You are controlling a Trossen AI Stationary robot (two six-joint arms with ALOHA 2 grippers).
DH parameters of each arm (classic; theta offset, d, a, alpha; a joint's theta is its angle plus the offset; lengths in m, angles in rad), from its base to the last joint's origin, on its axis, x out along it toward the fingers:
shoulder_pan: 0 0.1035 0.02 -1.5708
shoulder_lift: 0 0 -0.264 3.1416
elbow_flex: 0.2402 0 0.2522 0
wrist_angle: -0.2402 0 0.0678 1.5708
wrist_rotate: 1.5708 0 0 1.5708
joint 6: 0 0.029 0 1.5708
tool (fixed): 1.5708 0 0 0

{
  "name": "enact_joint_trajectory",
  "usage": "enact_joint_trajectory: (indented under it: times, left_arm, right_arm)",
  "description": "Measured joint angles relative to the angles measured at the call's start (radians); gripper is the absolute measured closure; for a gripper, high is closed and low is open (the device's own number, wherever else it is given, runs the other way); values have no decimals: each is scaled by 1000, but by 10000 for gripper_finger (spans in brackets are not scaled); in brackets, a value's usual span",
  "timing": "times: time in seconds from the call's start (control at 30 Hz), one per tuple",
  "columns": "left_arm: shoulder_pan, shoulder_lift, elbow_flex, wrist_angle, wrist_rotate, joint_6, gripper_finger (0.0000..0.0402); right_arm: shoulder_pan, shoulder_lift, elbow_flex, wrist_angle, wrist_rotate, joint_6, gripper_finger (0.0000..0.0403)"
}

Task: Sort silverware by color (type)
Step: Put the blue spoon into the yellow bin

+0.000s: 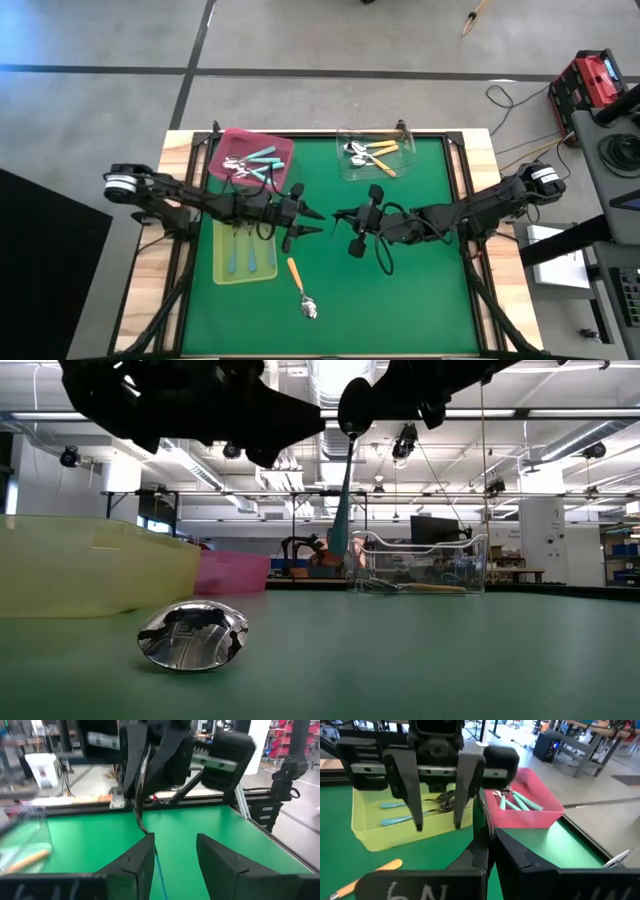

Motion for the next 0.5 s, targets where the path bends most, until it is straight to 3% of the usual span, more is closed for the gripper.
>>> enact_joint_trajectory:
  times: [0.3, 0.5]
  left_arm:
    - [4, 79, 61, 2, 1, -35, 209]
    - [8, 137, 103, 6, -24, -50, 199]
  right_arm:
    - [-1, 3, 0, 14, -8, -14, 394]
    - [-1, 3, 0, 17, -10, -15, 394]
